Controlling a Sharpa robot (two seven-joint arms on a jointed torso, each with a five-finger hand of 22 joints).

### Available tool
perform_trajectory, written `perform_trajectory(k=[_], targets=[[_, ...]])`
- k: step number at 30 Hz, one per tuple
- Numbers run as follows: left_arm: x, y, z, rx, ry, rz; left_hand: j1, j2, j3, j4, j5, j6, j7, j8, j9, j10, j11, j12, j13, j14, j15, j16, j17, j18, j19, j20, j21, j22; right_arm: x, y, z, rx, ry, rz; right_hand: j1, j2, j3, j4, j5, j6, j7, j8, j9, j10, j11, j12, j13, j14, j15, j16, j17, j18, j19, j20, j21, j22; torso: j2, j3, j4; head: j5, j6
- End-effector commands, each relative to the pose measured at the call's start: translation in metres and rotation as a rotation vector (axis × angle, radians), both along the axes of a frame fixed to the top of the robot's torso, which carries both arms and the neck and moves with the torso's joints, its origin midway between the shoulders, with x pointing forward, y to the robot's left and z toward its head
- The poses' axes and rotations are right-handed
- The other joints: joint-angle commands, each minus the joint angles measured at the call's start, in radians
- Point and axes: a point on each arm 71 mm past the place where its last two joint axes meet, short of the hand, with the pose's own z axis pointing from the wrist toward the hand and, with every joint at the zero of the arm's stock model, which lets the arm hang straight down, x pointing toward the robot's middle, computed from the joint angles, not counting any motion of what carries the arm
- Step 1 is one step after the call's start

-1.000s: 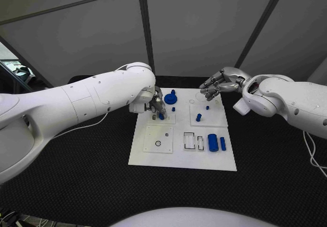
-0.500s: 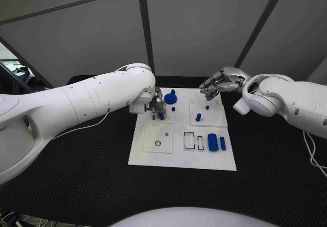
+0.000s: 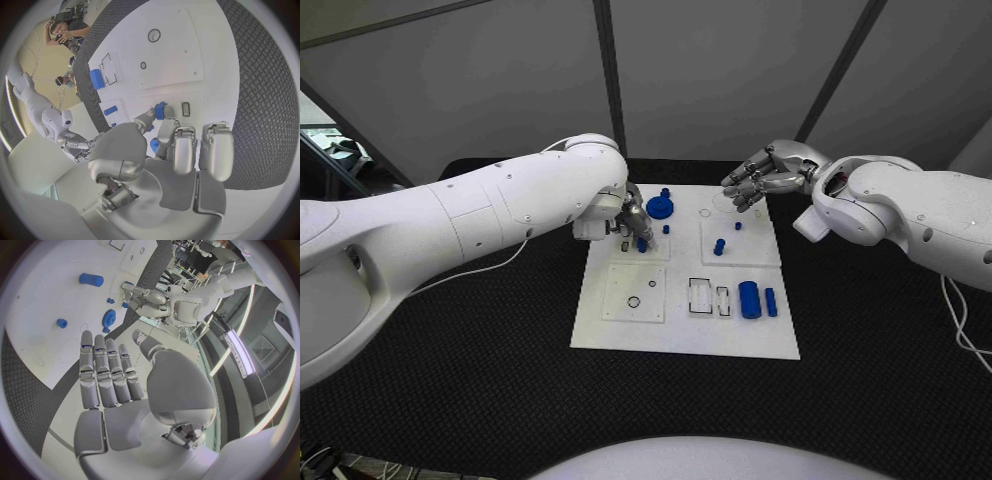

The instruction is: Assemble the parts on the task board

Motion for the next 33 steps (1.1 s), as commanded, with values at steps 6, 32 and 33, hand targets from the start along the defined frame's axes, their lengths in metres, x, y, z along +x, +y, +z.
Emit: perform_trajectory(k=[6, 32, 33], targets=[[0.0001, 0.0044, 0.0009, 0.017, -0.021, 0.038, 0.077, 0.040, 0.096, -0.063, 0.073, -0.012, -0.001, 0.009, 0.019, -0.003, -0.010, 0.001, 0.000, 0.105, -0.011, 0.002, 0.263, -0.039, 0.081, -0.016, 0.011, 0.223, -0.0006, 0.0002, 0.0018, 0.004, -0.004, 0.009, -0.003, 0.005, -0.006, 0.000, 0.006, -0.002, 0.004, -0.003, 0.000, -0.008, -0.001, -0.002, 0.001, -0.006, -0.002, -0.002, -0.002, 0.003, 0.008, -0.001, -0.004, -0.001, -0.001, 0.0002, 0.0005, -0.003, 0.001], [-0.0088, 0.0079, 0.0072, -0.056, -0.149, 0.092, 0.083, 0.039, 0.149, -0.093, 0.114, -0.003, 0.001, 0.024, 0.037, 0.018, -0.008, 0.012, 0.014, 0.105, -0.009, 0.002, 0.263, -0.042, 0.087, -0.014, 0.022, 0.232, -0.0010, -0.0024, 0.0019, 0.003, -0.005, 0.006, -0.004, 0.005, -0.007, -0.001, 0.006, -0.002, 0.005, -0.003, 0.000, -0.008, -0.001, -0.002, 0.001, -0.006, -0.001, -0.002, -0.002, 0.003, 0.008, -0.001, -0.005, -0.002, -0.001, 0.0003, 0.0005, 0.002, 0.003], [-0.0091, 0.0078, 0.0071, -0.056, -0.151, 0.091, 0.083, 0.039, 0.149, -0.093, 0.114, -0.003, 0.001, 0.024, 0.037, 0.018, -0.008, 0.012, 0.014, 0.105, -0.009, 0.002, 0.263, -0.042, 0.087, -0.014, 0.022, 0.232, -0.0010, -0.0024, 0.0019, 0.003, -0.005, 0.005, -0.004, 0.005, -0.007, -0.001, 0.006, -0.002, 0.005, -0.003, 0.000, -0.008, -0.001, -0.002, 0.001, -0.006, -0.001, -0.002, -0.002, 0.003, 0.008, -0.001, -0.005, -0.002, -0.001, 0.0003, 0.0005, 0.002, 0.003]])
